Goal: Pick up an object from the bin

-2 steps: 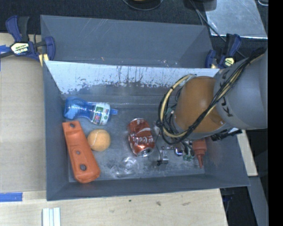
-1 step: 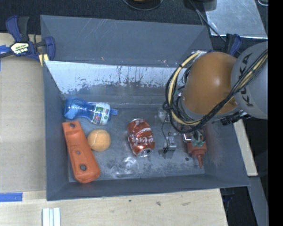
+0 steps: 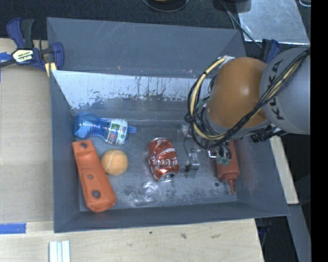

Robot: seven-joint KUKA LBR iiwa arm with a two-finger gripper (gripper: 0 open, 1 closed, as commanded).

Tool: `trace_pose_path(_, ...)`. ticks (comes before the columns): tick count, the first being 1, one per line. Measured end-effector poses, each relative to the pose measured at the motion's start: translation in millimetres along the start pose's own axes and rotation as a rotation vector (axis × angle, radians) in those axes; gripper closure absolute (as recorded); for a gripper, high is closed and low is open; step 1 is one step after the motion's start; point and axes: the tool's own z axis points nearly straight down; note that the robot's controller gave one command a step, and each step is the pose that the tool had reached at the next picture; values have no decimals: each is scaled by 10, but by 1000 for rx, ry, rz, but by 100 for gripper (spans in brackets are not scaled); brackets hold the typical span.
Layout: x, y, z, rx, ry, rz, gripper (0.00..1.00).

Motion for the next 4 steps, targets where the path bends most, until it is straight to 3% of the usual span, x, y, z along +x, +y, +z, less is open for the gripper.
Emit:
trace_pose_path(1, -137, 332, 244, -2, -1, 62, 0)
trace_pose_path(2, -103, 318, 616, -1, 3, 64, 0)
trace_pose_path(3, -345, 272, 626, -11, -17, 173, 0)
trace_pose_path(4, -187, 399, 697, -6, 5, 364, 100)
